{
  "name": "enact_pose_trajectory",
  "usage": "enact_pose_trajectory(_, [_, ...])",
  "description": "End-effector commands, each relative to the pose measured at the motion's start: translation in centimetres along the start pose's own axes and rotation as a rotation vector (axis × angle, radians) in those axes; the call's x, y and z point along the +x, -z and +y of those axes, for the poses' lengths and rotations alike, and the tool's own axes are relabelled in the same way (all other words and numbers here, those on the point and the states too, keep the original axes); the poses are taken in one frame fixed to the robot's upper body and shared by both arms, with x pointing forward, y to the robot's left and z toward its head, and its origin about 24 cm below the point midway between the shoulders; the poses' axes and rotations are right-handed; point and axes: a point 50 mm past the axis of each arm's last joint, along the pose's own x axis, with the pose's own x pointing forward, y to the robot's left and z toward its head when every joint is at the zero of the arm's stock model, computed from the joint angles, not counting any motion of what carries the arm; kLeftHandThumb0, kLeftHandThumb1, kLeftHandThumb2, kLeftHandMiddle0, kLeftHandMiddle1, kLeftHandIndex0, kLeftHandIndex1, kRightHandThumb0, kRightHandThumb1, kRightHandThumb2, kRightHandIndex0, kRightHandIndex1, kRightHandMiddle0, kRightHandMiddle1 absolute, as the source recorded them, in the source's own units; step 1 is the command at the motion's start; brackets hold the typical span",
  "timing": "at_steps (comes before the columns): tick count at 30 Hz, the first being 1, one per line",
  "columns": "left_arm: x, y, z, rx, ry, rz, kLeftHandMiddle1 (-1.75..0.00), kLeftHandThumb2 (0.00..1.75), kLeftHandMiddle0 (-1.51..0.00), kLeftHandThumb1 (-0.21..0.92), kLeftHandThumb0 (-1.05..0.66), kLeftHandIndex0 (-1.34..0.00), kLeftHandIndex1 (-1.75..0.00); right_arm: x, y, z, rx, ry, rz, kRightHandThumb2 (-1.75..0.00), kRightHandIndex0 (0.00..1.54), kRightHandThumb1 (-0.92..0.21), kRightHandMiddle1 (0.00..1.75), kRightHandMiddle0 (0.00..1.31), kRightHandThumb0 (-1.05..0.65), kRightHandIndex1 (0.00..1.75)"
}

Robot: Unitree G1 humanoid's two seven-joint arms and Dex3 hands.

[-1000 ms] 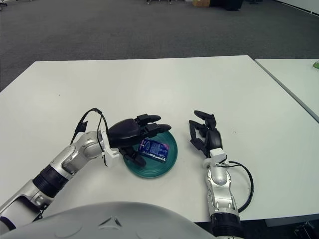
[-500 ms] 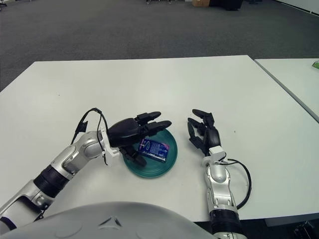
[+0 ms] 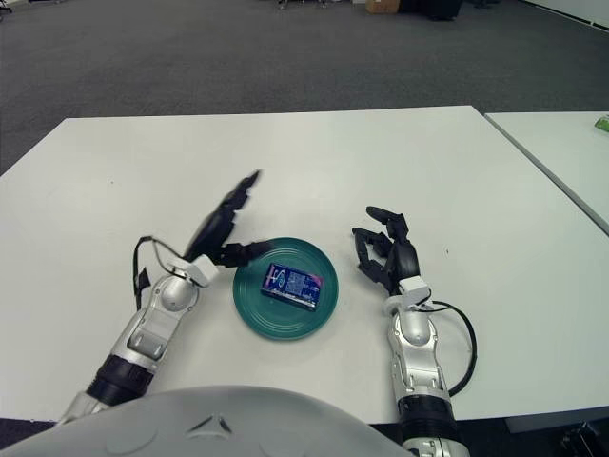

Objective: Put the gum into the plate.

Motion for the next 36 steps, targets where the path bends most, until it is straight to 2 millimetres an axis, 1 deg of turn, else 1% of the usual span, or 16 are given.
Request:
enact_pose_trajectory(1, [-1.3, 2.1, 0.9, -0.096, -0.078, 0.163, -0.03, 0.67, -0.20, 0.92, -0.98, 0.00, -0.39, -3.9, 4.8, 1.6, 0.049, 0.007, 0.257, -0.86, 0.60, -0.65, 1.00, 0.07, -0.39, 0.77])
enact_pose_trajectory(2, [-1.4, 2.5, 1.0, -0.146, -0.073, 0.189, -0.03, 0.68, -0.20, 0.92, -0.97, 0.00, -0.40, -3.9, 4.7, 1.7, 0.051, 0.007, 0.257, -0.87, 0.60, -0.65, 1.01, 0.07, -0.39, 0.77])
enact_pose_trajectory(3, [-1.5, 2.8, 1.0, -0.184, -0.070, 0.207, -0.06, 0.72, -0.26, 0.92, -0.95, 0.00, -0.49, -3.9, 4.7, 1.7, 0.052, 0.008, 0.257, -0.87, 0.60, -0.65, 1.01, 0.07, -0.38, 0.78])
enact_pose_trajectory(4, [-1.5, 3.0, 1.1, -0.241, -0.060, 0.216, -0.07, 0.73, -0.28, 0.92, -0.94, 0.00, -0.52, -4.0, 4.7, 1.7, 0.057, 0.007, 0.256, -0.87, 0.60, -0.65, 1.01, 0.07, -0.38, 0.79])
enact_pose_trajectory(5, [-1.5, 3.1, 1.2, -0.280, -0.053, 0.220, -0.10, 0.77, -0.34, 0.92, -0.92, 0.00, -0.66, -4.0, 4.7, 1.8, 0.061, 0.006, 0.255, -0.88, 0.60, -0.64, 1.01, 0.08, -0.37, 0.80])
enact_pose_trajectory(6, [-1.5, 3.4, 1.5, -0.317, -0.045, 0.208, -0.12, 0.79, -0.38, 0.92, -0.91, 0.00, -0.76, -4.0, 4.7, 1.8, 0.063, 0.004, 0.250, -0.89, 0.60, -0.64, 1.01, 0.08, -0.36, 0.82])
enact_pose_trajectory(7, [-1.4, 3.6, 1.7, -0.341, -0.040, 0.200, -0.15, 0.82, -0.42, 0.92, -0.89, -0.03, -0.86, -4.0, 4.6, 1.8, 0.064, 0.003, 0.247, -0.90, 0.60, -0.64, 1.01, 0.08, -0.36, 0.83])
enact_pose_trajectory(8, [-1.5, 3.9, 2.1, -0.364, -0.038, 0.183, -0.17, 0.83, -0.43, 0.92, -0.89, -0.05, -0.89, -4.0, 4.6, 1.9, 0.063, 0.002, 0.240, -0.90, 0.60, -0.64, 1.01, 0.08, -0.36, 0.83])
enact_pose_trajectory(9, [-1.5, 4.0, 2.4, -0.379, -0.037, 0.171, -0.24, 0.85, -0.44, 0.92, -0.87, -0.08, -0.96, -4.1, 4.6, 1.9, 0.063, 0.001, 0.236, -0.90, 0.60, -0.64, 1.01, 0.07, -0.36, 0.84])
enact_pose_trajectory(12, [-1.8, 4.3, 2.9, -0.415, -0.038, 0.141, -0.45, 0.87, -0.40, 0.92, -0.85, -0.14, -1.04, -4.1, 4.5, 2.0, 0.064, 0.000, 0.226, -0.90, 0.60, -0.64, 1.01, 0.07, -0.37, 0.85])
enact_pose_trajectory(15, [-2.3, 4.7, 3.6, -0.435, -0.046, 0.121, -0.58, 0.89, -0.40, 0.92, -0.83, -0.19, -1.09, -4.2, 4.4, 2.0, 0.067, 0.003, 0.221, -0.88, 0.59, -0.67, 1.01, 0.07, -0.39, 0.84])
enact_pose_trajectory(17, [-2.8, 5.2, 4.0, -0.431, -0.050, 0.119, -0.63, 0.90, -0.41, 0.92, -0.82, -0.21, -1.11, -4.3, 4.4, 2.0, 0.069, 0.007, 0.220, -0.87, 0.58, -0.68, 1.01, 0.06, -0.40, 0.84])
enact_pose_trajectory(19, [-3.1, 5.5, 3.9, -0.423, -0.060, 0.112, -0.66, 0.90, -0.41, 0.92, -0.82, -0.23, -1.13, -4.4, 4.4, 2.1, 0.071, 0.009, 0.220, -0.86, 0.57, -0.69, 1.02, 0.07, -0.41, 0.83])
enact_pose_trajectory(25, [-3.9, 6.3, 3.4, -0.434, -0.076, 0.114, -0.68, 0.88, -0.41, 0.92, -0.80, -0.24, -1.15, -4.6, 4.4, 2.1, 0.076, 0.009, 0.224, -0.84, 0.57, -0.71, 1.02, 0.06, -0.42, 0.82])
enact_pose_trajectory(30, [-4.3, 6.3, 3.0, -0.460, -0.077, 0.098, -0.69, 0.84, -0.43, 0.92, -0.79, -0.24, -1.17, -4.8, 4.2, 2.1, 0.079, 0.005, 0.221, -0.80, 0.56, -0.73, 1.01, 0.07, -0.45, 0.80])
enact_pose_trajectory(36, [-4.8, 6.6, 2.9, -0.475, -0.048, 0.102, -0.73, 0.83, -0.44, 0.92, -0.80, -0.23, -1.17, -5.1, 4.0, 2.1, 0.079, 0.003, 0.216, -0.77, 0.54, -0.76, 1.01, 0.06, -0.47, 0.73])
